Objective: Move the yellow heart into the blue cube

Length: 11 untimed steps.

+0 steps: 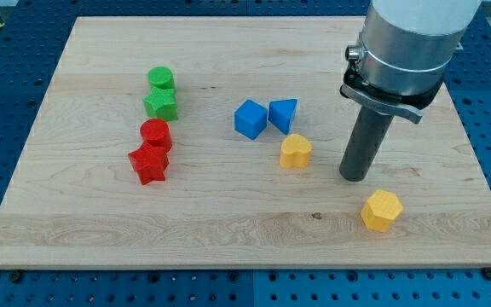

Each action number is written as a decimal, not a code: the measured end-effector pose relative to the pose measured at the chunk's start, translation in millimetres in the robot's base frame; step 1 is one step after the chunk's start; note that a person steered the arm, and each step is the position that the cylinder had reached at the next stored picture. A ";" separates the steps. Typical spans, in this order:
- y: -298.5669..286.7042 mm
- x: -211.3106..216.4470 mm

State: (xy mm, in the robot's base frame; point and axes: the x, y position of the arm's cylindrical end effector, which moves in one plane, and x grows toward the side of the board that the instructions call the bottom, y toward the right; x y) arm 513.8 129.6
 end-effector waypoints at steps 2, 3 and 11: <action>-22.7 -5.1; -42.6 -10.1; -73.7 -75.8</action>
